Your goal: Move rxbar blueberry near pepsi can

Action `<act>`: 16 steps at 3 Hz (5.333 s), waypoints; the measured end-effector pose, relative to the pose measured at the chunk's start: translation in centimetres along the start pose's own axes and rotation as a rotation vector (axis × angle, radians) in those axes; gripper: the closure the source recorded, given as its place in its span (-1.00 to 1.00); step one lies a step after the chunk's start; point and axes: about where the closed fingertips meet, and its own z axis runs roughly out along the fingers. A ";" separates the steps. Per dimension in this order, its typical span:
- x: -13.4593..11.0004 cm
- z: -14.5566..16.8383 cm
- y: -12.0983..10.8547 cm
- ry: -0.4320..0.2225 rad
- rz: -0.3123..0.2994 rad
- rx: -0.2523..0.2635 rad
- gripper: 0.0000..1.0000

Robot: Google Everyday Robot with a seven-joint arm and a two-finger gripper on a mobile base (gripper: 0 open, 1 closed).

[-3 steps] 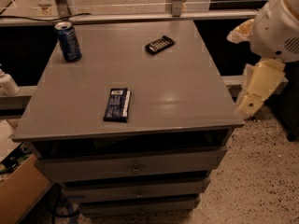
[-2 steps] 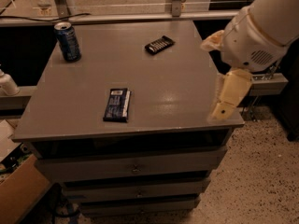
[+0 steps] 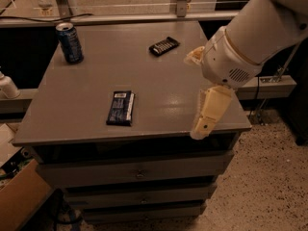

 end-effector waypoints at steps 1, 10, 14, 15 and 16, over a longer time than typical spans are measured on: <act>-0.9 1.3 -0.6 -0.014 -0.012 -0.002 -1.00; -7.9 16.7 -5.5 -0.209 0.068 -0.024 -0.72; -7.8 17.3 -5.2 -0.212 0.097 -0.058 1.00; -7.1 16.4 -5.1 -0.215 0.110 -0.045 1.00; -6.8 15.2 -5.4 -0.215 0.117 -0.025 1.00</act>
Offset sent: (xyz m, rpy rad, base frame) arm 0.0399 0.0554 -0.0441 0.0493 0.0162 0.0332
